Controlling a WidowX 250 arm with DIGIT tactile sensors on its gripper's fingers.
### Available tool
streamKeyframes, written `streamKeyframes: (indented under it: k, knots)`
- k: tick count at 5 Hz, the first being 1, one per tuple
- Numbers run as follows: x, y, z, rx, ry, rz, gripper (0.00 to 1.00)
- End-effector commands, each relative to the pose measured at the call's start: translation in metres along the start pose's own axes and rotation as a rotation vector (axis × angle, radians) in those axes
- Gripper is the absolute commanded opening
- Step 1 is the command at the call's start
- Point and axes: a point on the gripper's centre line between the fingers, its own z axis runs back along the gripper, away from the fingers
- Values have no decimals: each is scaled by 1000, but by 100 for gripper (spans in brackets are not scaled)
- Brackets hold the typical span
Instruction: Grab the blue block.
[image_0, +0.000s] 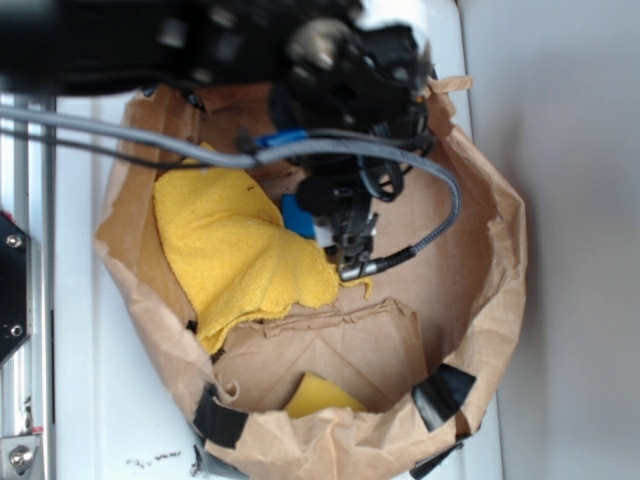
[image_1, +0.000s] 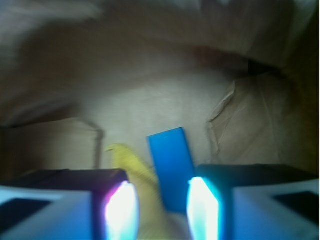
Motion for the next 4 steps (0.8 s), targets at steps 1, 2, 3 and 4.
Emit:
streamKeyframes:
  k: [1, 2, 3, 4]
  knots:
    - [17, 11, -32, 84, -22, -33, 100]
    - [18, 16, -47, 107, -19, -35, 100]
    - [19, 16, -63, 127, -24, -49, 100]
    - [16, 16, -65, 112, -56, -42, 0]
